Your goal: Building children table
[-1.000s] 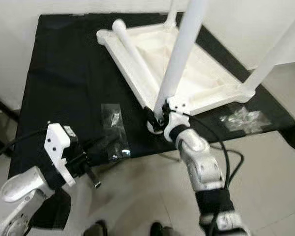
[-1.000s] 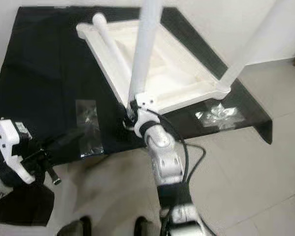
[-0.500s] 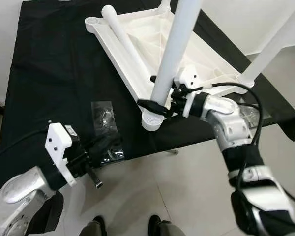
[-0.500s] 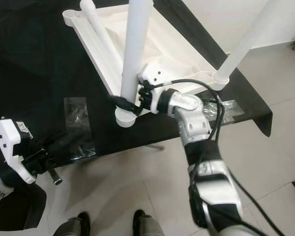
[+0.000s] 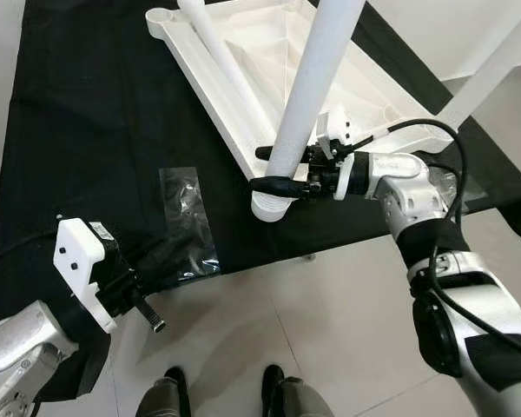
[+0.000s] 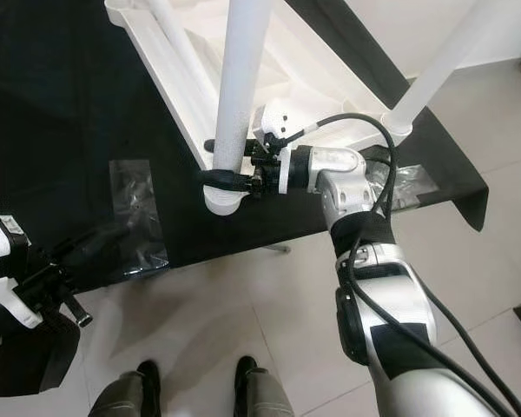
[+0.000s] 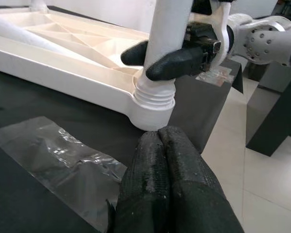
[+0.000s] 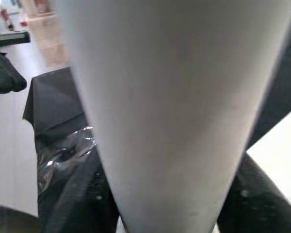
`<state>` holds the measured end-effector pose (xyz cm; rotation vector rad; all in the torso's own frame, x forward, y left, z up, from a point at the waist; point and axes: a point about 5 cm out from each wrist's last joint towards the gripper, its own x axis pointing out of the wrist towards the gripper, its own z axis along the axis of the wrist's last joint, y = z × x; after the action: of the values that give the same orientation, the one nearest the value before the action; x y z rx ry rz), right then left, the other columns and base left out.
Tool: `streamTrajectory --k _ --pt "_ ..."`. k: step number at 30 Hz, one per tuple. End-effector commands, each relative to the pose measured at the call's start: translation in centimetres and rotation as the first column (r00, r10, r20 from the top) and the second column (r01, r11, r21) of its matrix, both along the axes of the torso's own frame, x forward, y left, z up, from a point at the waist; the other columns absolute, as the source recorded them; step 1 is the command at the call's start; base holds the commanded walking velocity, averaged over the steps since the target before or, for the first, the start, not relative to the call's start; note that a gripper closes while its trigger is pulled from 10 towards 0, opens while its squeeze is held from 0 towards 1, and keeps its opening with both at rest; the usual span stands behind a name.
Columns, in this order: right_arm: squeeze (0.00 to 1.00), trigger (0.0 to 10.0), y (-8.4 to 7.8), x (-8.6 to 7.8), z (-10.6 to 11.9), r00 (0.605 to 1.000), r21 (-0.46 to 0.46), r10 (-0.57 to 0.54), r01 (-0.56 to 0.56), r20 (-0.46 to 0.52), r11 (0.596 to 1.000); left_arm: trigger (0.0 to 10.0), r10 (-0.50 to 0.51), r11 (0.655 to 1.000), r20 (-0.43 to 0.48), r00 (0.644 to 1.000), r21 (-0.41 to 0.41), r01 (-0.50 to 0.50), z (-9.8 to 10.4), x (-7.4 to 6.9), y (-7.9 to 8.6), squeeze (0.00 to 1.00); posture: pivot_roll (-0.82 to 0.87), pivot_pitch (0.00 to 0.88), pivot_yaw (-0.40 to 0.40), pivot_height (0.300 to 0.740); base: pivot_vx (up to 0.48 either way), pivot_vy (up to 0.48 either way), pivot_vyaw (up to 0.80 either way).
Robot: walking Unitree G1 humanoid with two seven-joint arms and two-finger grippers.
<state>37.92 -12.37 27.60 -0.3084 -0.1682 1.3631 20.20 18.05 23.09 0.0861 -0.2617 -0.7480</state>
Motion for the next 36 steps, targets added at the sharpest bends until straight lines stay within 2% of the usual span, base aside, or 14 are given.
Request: streamTrajectory --k 1,6,13,16,17,18,20,22,24,28,29,32,35,36 --pt "0.0 0.0 -0.6 0.1 0.2 1.0 0.013 -0.005 0.005 -0.003 1.0 10.0 -0.03 1.0 -0.014 0.999 0.006 0.03 -0.1 -0.4 -0.5 0.0 0.17 0.377 -0.122 0.74 0.0 0.0 0.0" --pt "0.0 0.0 -1.1 0.1 0.6 1.0 0.002 0.0 0.0 0.025 1.0 10.0 -0.044 0.999 -0.015 0.999 -0.001 0.044 -0.3 -0.2 -0.8 0.0 0.15 0.356 -0.123 0.74 0.0 0.0 0.0" --pt "0.0 0.0 -2.3 0.3 -1.2 0.954 0.062 -0.288 0.283 0.085 0.957 10.0 -0.053 0.999 -0.007 0.999 -0.013 0.053 -0.2 -0.1 -1.1 0.0 0.12 0.345 -0.136 0.74 0.0 0.0 0.0" --pt "0.0 0.0 -1.2 -0.3 -4.7 0.819 0.161 -0.571 0.571 -0.049 0.805 10.0 -0.054 0.998 -0.006 0.999 -0.017 0.054 -0.3 0.0 -1.1 0.0 0.11 0.34 -0.138 0.74 0.0 0.0 0.0" --pt "0.0 0.0 1.2 -2.8 -8.9 0.729 0.115 -0.667 0.683 -0.153 0.721 10.0 -0.061 0.998 -0.007 0.998 -0.022 0.06 -0.3 0.2 -1.2 0.0 0.09 0.345 -0.111 0.74 0.0 0.0 0.0" --pt "0.0 0.0 1.2 -2.8 -8.9 0.729 0.115 -0.667 0.683 -0.153 0.721 10.0 -0.061 0.998 -0.007 0.998 -0.022 0.06 -0.3 0.2 -1.2 0.0 0.09 0.345 -0.111 0.74 0.0 0.0 0.0" --pt "0.0 0.0 2.8 -6.5 -12.3 0.566 0.055 -0.782 0.818 -0.262 0.573 10.0 -0.068 0.997 -0.009 0.998 -0.027 0.068 -0.3 0.4 -1.3 0.0 0.09 0.343 -0.106 0.74 0.0 0.0 0.0" --pt "0.0 0.0 3.3 -6.8 -12.2 0.537 0.06 -0.803 0.839 -0.258 0.541 10.0 -0.077 0.996 -0.01 0.997 -0.039 0.076 -0.4 0.5 -1.5 0.0 0.06 0.324 -0.097 0.74 0.0 0.0 0.0" --pt "0.0 0.0 4.5 -5.7 -10.6 0.587 0.109 -0.786 0.809 -0.191 0.578 10.0 -0.09 0.995 -0.009 0.996 -0.047 0.09 -0.5 0.8 -1.8 0.0 0.06 0.317 -0.107 0.74 0.0 0.0 0.0" --pt "0.0 0.0 5.5 -5.4 -9.8 0.601 0.125 -0.777 0.799 -0.189 0.588 10.0 -0.105 0.993 -0.008 0.994 -0.052 0.105 -0.7 1.0 -2.1 0.0 0.06 0.312 -0.109 0.74 0.0 0.0 0.0" --pt "0.0 10.0 5.7 -5.4 -9.5 0.582 0.12 -0.79 0.813 -0.191 0.57 10.0 -0.115 0.992 -0.009 0.993 -0.052 0.115 -0.7 0.9 -2.4 0.0 0.07 0.31 -0.103 0.74 0.0 0.0 0.0" --pt "0.0 10.0 5.5 -5.4 -9.3 0.566 0.116 -0.804 0.825 -0.182 0.554 10.0 -0.119 0.992 -0.008 0.993 -0.052 0.118 -0.7 0.8 -2.4 0.0 0.07 0.31 -0.103 0.74 0.0 0.0 0.0" --pt "0.0 10.0 5.1 -6.0 -8.9 0.515 0.104 -0.836 0.857 -0.189 0.505 10.0 -0.12 0.992 -0.001 0.993 -0.049 0.12 -0.5 0.9 -2.4 0.0 0.07 0.309 -0.103 0.74 0.0 0.0 0.0" --pt "1.0 10.0 5.1 -5.7 -8.0 0.549 0.148 -0.812 0.836 -0.198 0.529 10.0 -0.119 0.992 0.004 0.993 -0.05 0.119 -0.4 1.0 -2.4 0.0 0.05 0.311 -0.11 0.74 0.0 0.0 0.0"
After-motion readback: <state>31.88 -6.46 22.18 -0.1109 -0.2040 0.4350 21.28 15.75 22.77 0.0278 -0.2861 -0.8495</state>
